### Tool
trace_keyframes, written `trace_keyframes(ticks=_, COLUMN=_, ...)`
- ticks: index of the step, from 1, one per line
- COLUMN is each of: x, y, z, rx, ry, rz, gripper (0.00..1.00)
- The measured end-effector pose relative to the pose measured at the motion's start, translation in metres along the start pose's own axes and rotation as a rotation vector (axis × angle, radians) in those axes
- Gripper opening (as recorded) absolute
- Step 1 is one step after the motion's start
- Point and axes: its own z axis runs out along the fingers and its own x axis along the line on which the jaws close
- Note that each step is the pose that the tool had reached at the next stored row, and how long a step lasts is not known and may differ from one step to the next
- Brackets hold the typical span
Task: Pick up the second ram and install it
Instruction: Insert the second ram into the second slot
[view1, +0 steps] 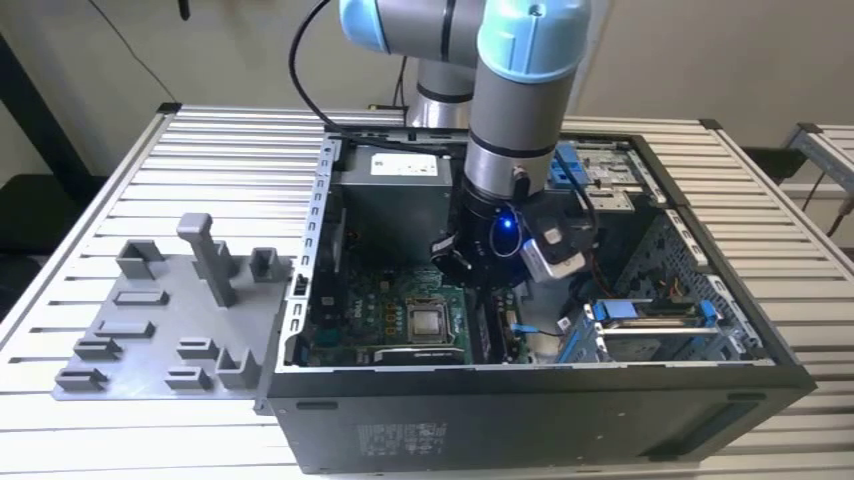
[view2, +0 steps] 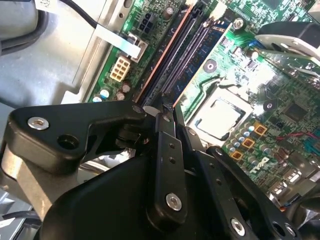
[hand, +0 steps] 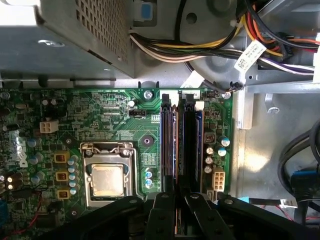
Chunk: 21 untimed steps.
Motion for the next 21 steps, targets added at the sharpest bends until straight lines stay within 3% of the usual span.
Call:
trace_keyframes(ticks=8, x=0.0008, y=0.0028, z=0.0082, rx=-0.0004, ry=-0.0001, rz=0.0, gripper=0.14)
trace_keyframes(ticks=21, x=0.0008, y=0.0028, z=0.0088, rx=0.0, ry=-0.0001, rz=0.0, gripper=0.14)
